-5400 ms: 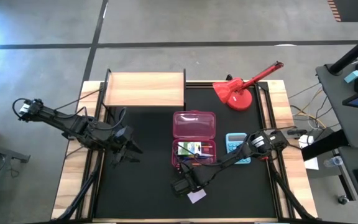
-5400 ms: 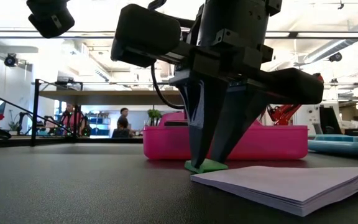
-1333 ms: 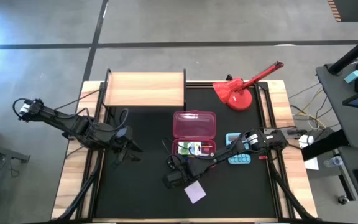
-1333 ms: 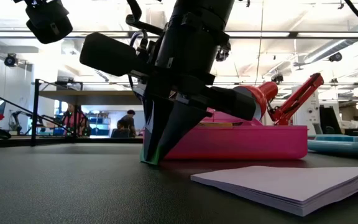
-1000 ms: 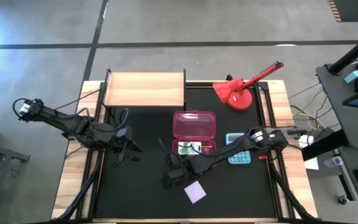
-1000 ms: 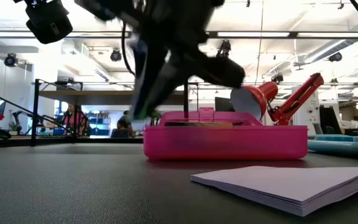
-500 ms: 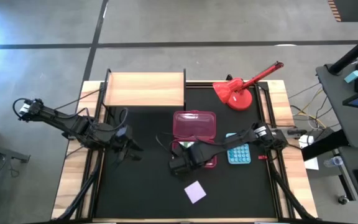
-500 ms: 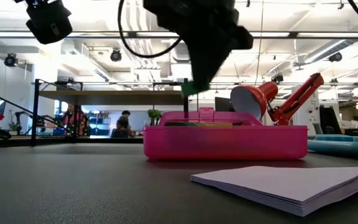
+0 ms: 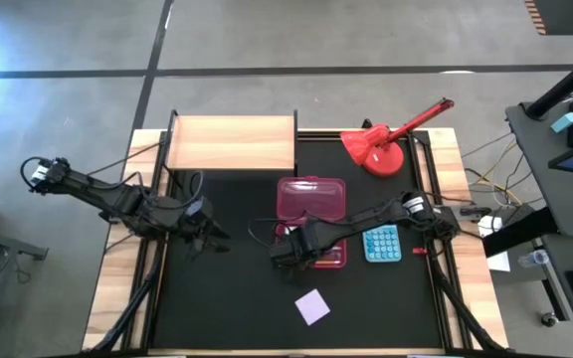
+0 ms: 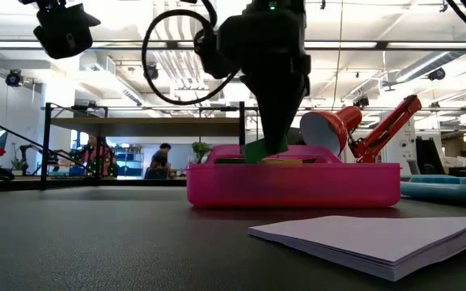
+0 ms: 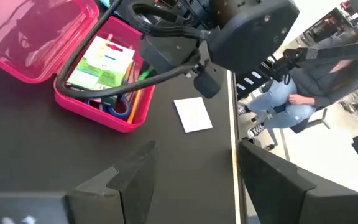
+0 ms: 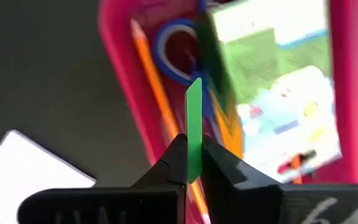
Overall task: Pack school essentials
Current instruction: Put the green eraser into the pink supply box
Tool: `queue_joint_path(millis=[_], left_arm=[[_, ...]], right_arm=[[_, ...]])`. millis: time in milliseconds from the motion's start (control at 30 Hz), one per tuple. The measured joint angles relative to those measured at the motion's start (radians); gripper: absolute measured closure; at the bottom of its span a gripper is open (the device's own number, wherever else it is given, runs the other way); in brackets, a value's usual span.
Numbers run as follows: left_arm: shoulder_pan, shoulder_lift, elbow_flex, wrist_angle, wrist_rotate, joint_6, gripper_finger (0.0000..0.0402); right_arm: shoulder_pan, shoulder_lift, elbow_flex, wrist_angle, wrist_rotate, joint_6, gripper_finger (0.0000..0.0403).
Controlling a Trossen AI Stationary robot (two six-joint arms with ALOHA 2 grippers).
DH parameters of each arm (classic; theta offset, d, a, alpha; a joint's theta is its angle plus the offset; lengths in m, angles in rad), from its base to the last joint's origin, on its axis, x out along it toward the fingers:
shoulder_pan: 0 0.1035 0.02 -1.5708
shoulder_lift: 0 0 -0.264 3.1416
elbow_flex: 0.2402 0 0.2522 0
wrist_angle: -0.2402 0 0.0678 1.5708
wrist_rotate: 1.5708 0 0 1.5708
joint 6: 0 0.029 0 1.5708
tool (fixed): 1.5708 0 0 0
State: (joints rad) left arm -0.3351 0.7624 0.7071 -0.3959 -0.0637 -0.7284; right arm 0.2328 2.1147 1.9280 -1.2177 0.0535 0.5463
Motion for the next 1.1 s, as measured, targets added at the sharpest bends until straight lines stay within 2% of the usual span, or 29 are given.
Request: queue_joint_path(millis=[367, 1100], left_arm=[[0.000, 0.037, 0.001, -0.002, -0.030, 0.000, 0.0194], [0.000, 0.069, 0.001, -0.003, -0.032, 0.001, 0.0194]], right_arm=[[-0.028, 0.000, -0.043, 0.131, -0.021, -0.102, 0.0387], [-0.037, 0.000, -0.159, 0.323, -0.034, -0.079, 0.0380]])
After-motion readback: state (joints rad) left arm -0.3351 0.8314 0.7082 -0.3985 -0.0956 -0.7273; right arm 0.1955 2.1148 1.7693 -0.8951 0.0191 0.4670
